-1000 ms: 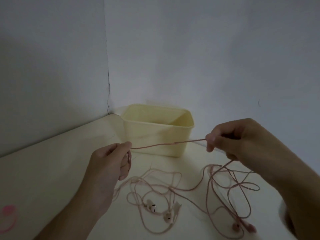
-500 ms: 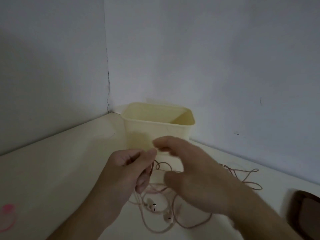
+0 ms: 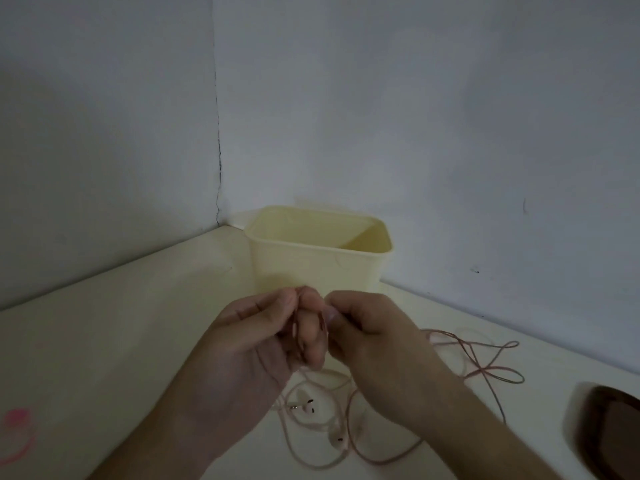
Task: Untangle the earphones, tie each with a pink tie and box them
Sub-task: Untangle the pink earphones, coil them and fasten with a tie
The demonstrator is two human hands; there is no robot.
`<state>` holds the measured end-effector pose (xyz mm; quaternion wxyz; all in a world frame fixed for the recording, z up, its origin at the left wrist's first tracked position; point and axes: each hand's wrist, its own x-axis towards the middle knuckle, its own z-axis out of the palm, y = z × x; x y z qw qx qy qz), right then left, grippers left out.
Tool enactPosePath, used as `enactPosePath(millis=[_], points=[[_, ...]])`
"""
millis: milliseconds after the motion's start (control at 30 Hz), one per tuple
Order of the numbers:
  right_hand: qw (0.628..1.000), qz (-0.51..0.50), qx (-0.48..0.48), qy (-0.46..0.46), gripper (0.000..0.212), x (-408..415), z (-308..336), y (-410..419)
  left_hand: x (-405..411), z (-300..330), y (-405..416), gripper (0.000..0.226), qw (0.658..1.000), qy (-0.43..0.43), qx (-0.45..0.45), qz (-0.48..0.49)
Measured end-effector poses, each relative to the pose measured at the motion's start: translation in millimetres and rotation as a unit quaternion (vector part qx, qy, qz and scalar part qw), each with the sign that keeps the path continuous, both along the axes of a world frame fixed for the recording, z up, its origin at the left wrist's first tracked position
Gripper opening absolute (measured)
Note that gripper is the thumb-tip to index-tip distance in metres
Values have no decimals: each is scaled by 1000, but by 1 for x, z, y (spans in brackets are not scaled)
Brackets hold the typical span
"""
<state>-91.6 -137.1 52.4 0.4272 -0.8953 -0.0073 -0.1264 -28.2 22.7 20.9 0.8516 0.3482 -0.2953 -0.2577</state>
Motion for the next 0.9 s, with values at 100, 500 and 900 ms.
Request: enactPosePath(millis=[100,500,900], points=[[999,7,-29,41,34,-2,-9,7,0,4,-1,31,997,36,-20,66],[984,36,-172,32,25,-10,14,1,-1,-9,-8,26,929,-193,236,209],[996,8,-84,-16,26,-11,27,-25,-2,-2,-2,37,992,-45,118,26]])
